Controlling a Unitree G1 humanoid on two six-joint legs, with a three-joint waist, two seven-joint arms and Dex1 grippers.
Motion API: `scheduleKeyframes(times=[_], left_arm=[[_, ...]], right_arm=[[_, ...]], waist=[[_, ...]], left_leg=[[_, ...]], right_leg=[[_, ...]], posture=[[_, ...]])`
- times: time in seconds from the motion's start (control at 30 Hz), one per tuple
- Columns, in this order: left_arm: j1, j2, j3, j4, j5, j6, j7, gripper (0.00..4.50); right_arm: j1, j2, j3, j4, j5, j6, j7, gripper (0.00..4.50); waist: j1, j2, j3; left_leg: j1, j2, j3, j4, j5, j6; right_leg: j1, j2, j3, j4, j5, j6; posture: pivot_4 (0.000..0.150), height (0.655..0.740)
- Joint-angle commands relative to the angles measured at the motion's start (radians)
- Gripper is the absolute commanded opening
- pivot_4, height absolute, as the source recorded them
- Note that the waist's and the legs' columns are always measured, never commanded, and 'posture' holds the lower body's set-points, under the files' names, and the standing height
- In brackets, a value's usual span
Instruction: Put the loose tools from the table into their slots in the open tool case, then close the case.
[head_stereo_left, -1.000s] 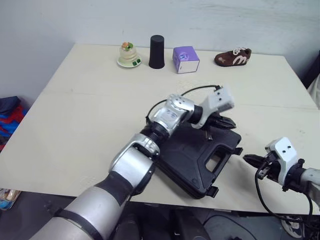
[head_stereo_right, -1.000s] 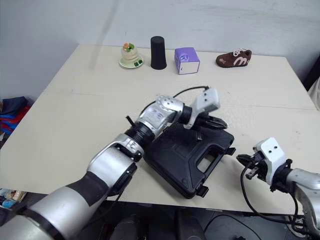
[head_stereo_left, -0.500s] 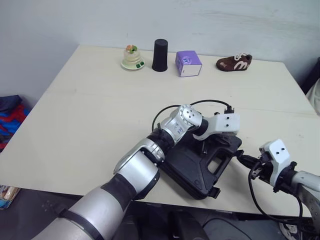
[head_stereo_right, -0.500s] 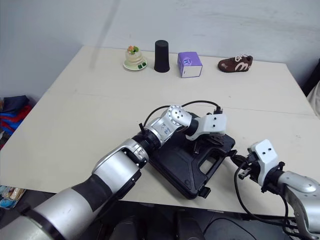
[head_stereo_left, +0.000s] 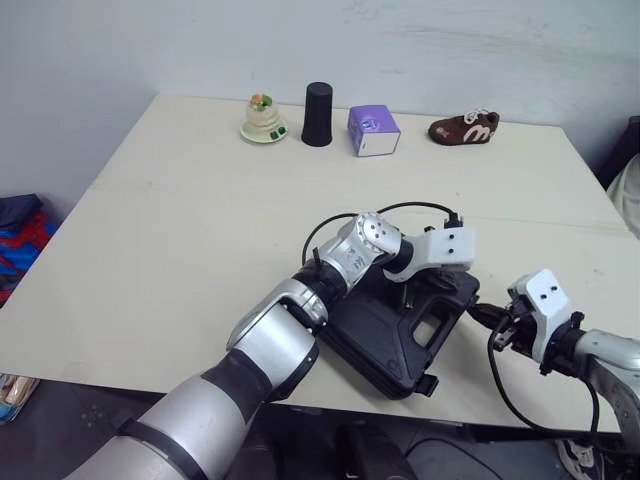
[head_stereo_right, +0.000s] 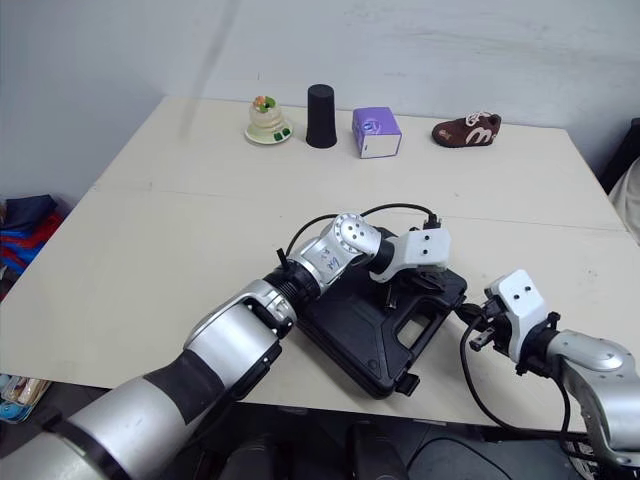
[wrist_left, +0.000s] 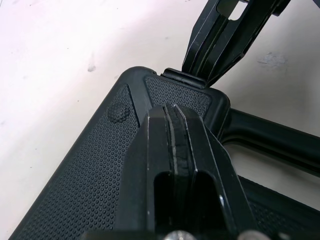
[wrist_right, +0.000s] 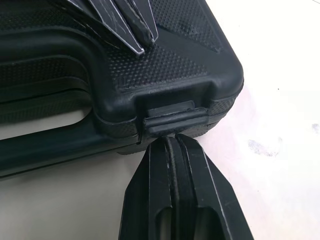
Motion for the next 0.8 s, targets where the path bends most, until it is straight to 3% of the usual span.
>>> scheduleKeyframes(times=[0.03, 0.53, 0.63, 0.8], left_arm=[[0.064, 0.011, -0.097, 0.088, 0.124, 0.019, 0.022, 0.02], [0.049, 0.001, -0.049, 0.074, 0.092, 0.021, 0.014, 0.02], [0.041, 0.042, 0.013, -0.010, 0.011, 0.028, -0.110, 0.02], [0.049, 0.167, 0.045, -0.311, -0.139, 0.097, -0.495, 0.02]], right_arm=[[-0.045, -0.009, -0.017, -0.079, 0.027, -0.028, 0.008, 0.00], [-0.065, -0.030, -0.022, -0.117, 0.031, 0.039, 0.009, 0.00], [0.043, -0.051, -0.120, -0.191, 0.074, 0.061, 0.055, 0.00], [0.272, -0.057, -0.288, -0.315, 0.147, 0.090, 0.154, 0.00]], waist=[[-0.003, 0.000, 0.000], [-0.024, 0.000, 0.000], [-0.021, 0.002, -0.001], [-0.015, 0.011, 0.004]], left_leg=[[0.000, 0.000, 0.000, 0.000, 0.000, 0.000], [0.001, 0.001, 0.001, 0.000, 0.000, 0.000], [-0.001, 0.001, 0.001, -0.001, 0.000, 0.000], [-0.002, 0.003, -0.001, -0.004, -0.001, -0.005]], right_leg=[[0.000, 0.000, 0.000, 0.000, 0.000, 0.000], [0.000, 0.001, 0.000, 0.000, 0.000, -0.001], [-0.002, 0.000, 0.000, 0.000, 0.000, -0.001], [-0.004, 0.004, -0.001, 0.000, -0.002, -0.003]], posture=[[0.150, 0.7383], [0.150, 0.7383], [0.150, 0.7383], [0.150, 0.7383]])
